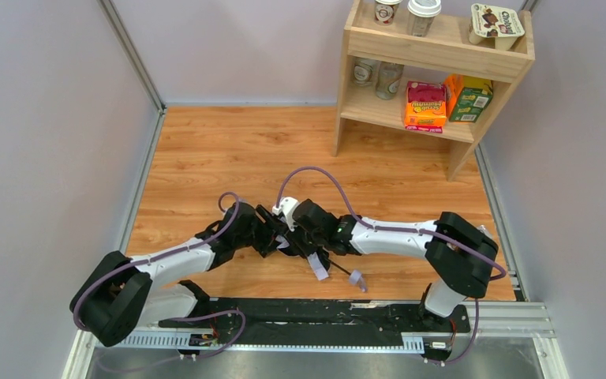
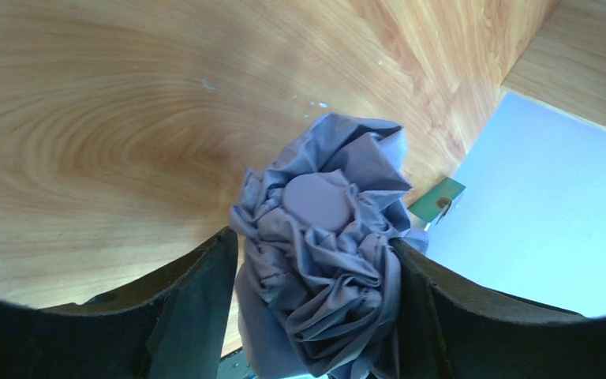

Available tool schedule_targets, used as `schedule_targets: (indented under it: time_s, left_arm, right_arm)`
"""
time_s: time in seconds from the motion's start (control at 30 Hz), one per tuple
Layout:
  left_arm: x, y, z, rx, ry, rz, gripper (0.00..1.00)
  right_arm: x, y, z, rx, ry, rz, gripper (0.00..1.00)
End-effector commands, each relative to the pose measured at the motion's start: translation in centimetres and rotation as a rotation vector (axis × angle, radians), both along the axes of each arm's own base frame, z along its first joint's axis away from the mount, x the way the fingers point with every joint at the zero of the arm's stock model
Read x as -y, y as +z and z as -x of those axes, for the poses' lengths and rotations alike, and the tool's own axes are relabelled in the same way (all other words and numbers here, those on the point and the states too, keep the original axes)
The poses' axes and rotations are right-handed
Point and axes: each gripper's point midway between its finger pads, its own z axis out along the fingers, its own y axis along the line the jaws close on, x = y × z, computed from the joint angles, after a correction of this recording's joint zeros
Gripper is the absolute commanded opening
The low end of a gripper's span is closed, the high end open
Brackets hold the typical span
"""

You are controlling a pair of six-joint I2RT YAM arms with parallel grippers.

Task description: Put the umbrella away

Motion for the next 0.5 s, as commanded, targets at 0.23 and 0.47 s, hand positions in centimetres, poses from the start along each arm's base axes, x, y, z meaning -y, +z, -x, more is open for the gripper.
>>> schedule_targets:
  time_s: [0.23, 0.47]
  left_arm:
    - [0.6, 0.9, -0.2, 0.018, -0.015, 0.026, 0.32]
    - [0.6, 4.3, -2.0, 0.205, -0.018, 0.039, 0.00]
  right_arm:
    - [-3.1, 8.6, -0.5, 0.092, 0.105, -0.183, 0.00]
    - [-1.3, 10.0, 0.0, 0.041, 0.036, -0.131, 0.34]
